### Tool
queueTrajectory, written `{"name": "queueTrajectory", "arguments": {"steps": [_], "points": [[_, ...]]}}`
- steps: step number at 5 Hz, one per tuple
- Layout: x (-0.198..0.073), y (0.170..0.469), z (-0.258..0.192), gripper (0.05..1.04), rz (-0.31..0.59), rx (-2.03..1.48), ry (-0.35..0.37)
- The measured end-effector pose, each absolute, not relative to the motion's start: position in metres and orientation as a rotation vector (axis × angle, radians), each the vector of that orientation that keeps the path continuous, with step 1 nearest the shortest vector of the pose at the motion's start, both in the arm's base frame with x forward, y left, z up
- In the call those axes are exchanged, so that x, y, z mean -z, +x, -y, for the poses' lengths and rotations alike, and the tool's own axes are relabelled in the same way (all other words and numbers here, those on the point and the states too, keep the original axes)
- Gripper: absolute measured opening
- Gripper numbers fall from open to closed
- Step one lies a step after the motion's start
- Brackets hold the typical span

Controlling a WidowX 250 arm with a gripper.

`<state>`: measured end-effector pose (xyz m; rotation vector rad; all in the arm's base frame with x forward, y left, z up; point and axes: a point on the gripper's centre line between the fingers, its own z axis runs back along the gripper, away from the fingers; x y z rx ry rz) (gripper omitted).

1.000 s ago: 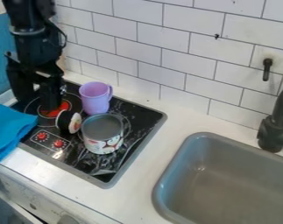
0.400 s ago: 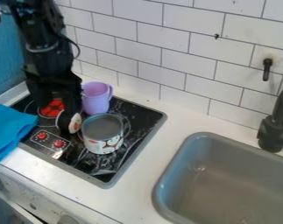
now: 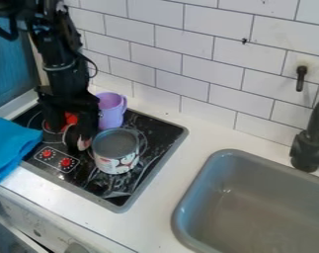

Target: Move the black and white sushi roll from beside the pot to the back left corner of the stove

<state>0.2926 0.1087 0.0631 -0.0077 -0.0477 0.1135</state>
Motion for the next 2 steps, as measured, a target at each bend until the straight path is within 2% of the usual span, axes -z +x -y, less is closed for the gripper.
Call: {"name": "queueTrajectory", "arguments": {"steps": [2], "points": [[-0.0449,0.2946,-0.1217,1.001,0.012,-0.155,-0.017]]}}
